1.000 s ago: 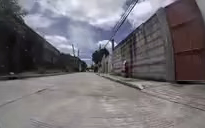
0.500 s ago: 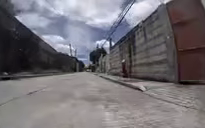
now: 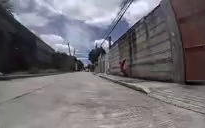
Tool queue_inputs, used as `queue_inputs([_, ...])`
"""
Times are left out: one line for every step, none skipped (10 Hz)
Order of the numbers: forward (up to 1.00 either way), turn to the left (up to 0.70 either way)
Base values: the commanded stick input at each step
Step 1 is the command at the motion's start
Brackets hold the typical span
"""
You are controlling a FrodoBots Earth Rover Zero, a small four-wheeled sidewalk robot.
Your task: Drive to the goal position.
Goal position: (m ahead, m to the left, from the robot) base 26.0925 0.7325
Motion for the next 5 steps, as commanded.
queue_inputs([0.70, -0.06])
queue_inputs([0.70, -0.04])
queue_inputs([0.70, -0.04])
queue_inputs([0.70, -0.04])
queue_inputs([0.70, -0.04])
